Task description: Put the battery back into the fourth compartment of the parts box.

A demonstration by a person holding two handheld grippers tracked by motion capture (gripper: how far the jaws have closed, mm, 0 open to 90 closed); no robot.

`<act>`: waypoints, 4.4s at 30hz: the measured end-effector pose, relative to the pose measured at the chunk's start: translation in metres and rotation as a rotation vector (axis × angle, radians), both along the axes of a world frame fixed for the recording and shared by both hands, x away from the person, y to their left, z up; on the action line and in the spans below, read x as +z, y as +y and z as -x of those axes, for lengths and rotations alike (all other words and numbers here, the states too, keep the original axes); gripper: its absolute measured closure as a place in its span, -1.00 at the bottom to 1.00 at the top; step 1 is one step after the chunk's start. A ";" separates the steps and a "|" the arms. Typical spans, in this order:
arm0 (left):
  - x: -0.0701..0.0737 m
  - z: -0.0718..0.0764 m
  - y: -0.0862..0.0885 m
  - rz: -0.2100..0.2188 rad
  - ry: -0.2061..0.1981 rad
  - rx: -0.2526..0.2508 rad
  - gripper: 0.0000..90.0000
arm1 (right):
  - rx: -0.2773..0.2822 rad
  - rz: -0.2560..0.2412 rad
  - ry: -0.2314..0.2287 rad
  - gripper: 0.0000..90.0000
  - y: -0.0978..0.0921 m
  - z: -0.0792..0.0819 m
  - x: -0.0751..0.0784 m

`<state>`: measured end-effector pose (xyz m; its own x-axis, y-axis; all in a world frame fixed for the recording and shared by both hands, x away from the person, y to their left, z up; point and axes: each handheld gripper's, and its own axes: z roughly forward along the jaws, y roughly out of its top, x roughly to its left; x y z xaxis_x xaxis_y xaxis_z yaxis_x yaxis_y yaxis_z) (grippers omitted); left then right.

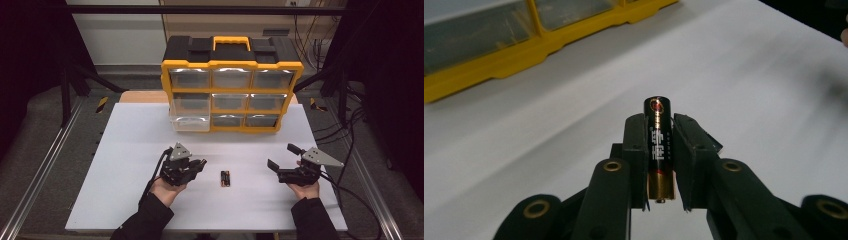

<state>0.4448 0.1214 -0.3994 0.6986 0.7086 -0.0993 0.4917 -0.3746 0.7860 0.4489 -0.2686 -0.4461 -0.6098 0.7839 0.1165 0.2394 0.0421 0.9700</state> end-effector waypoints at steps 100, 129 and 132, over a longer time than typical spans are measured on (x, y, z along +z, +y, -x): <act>0.092 -0.120 0.022 -0.116 -0.107 0.104 0.67 | 0.003 0.006 0.006 -0.99 0.001 0.000 0.000; 0.100 -0.064 0.053 0.121 -0.265 0.097 -0.51 | -0.002 0.003 0.005 -0.99 0.000 0.000 0.000; 0.091 -0.053 0.055 0.131 -0.265 0.097 -0.64 | -0.002 0.004 0.007 -0.99 0.000 0.000 0.000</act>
<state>0.4975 0.1767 -0.3082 0.6418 0.7667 -0.0174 0.2915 -0.2229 0.9303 0.4489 -0.2684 -0.4461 -0.6075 0.7855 0.1176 0.2460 0.0453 0.9682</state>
